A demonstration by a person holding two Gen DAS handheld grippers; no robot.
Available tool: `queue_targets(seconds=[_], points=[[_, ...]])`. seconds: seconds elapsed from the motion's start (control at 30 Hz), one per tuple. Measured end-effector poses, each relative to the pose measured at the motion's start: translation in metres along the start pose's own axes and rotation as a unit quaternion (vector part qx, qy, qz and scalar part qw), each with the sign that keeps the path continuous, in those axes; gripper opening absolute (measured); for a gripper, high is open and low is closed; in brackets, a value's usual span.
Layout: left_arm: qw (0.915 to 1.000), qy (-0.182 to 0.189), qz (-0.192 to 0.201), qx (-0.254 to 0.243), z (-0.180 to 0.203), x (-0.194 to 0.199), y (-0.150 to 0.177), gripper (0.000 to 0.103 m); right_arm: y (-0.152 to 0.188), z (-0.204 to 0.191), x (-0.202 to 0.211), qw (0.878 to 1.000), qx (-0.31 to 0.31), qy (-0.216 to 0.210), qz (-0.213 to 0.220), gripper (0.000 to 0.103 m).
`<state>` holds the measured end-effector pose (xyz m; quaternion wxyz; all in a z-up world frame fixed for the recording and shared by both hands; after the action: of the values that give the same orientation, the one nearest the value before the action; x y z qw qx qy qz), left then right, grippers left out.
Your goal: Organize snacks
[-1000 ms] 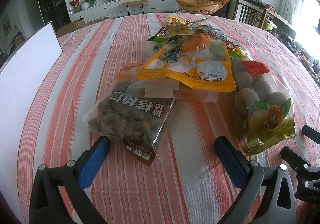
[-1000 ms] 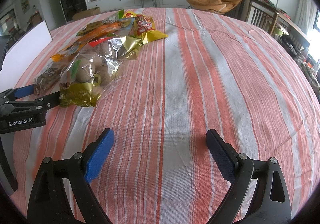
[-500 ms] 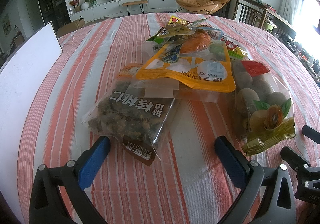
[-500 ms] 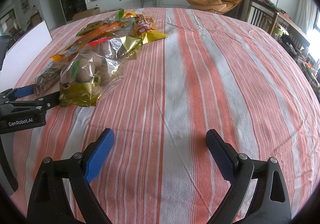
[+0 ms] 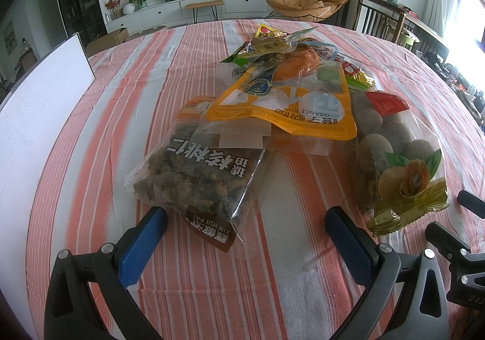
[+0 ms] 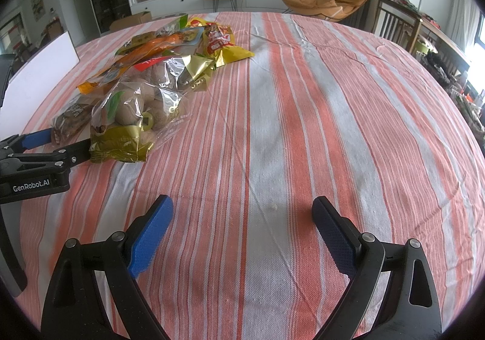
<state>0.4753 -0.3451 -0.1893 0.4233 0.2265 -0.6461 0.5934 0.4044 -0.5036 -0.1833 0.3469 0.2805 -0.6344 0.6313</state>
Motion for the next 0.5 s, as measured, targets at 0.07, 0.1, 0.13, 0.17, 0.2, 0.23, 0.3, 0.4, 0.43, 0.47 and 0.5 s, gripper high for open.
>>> queue_targets(seconds=[0.07, 0.1, 0.13, 0.17, 0.2, 0.23, 0.3, 0.4, 0.43, 0.47, 0.5], points=[[1.0, 0.0, 0.0, 0.0, -0.002, -0.002, -0.001, 0.103, 0.0, 0.0, 0.0, 1.0, 0.0, 0.0, 0.0, 0.095], [1.0, 0.0, 0.0, 0.0, 0.0, 0.001, 0.001, 0.103, 0.0, 0.001, 0.0, 1.0, 0.0, 0.0, 0.0, 0.095], [1.0, 0.0, 0.0, 0.0, 0.0, 0.016, 0.012, 0.103, 0.0, 0.001, 0.0, 1.0, 0.0, 0.0, 0.0, 0.095], [1.0, 0.0, 0.0, 0.0, -0.003, 0.022, 0.017, 0.103, 0.0, 0.0, 0.0, 1.0, 0.0, 0.0, 0.0, 0.095], [1.0, 0.0, 0.0, 0.0, -0.003, 0.022, 0.017, 0.103, 0.0, 0.0, 0.0, 1.0, 0.0, 0.0, 0.0, 0.095], [1.0, 0.0, 0.0, 0.0, 0.001, 0.015, 0.011, 0.103, 0.0, 0.001, 0.0, 1.0, 0.0, 0.0, 0.0, 0.095], [1.0, 0.0, 0.0, 0.0, -0.002, 0.021, 0.016, 0.103, 0.0, 0.001, 0.0, 1.0, 0.0, 0.0, 0.0, 0.095], [1.0, 0.0, 0.0, 0.0, 0.001, 0.015, 0.011, 0.103, 0.0, 0.0, 0.0, 1.0, 0.0, 0.0, 0.0, 0.095], [1.0, 0.0, 0.0, 0.0, 0.003, 0.012, 0.009, 0.103, 0.0, 0.001, 0.0, 1.0, 0.0, 0.0, 0.0, 0.095], [1.0, 0.0, 0.0, 0.0, 0.0, 0.016, 0.012, 0.103, 0.0, 0.0, 0.0, 1.0, 0.0, 0.0, 0.0, 0.095], [1.0, 0.0, 0.0, 0.0, -0.001, 0.018, 0.014, 0.103, 0.0, 0.001, 0.0, 1.0, 0.0, 0.0, 0.0, 0.095]])
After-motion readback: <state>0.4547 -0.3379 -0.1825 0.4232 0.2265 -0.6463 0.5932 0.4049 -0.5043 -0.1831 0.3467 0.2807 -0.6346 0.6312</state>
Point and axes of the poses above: each gripper's, at about its wrist camera, not at the fingertips, and x roughly against the way its jaws point, z to its right, y to its underside, the point moved 9 cm from there along -x, roughly the way its jaws point, and after that the axes turned 4 degrees about y, right-handed, at the moved point
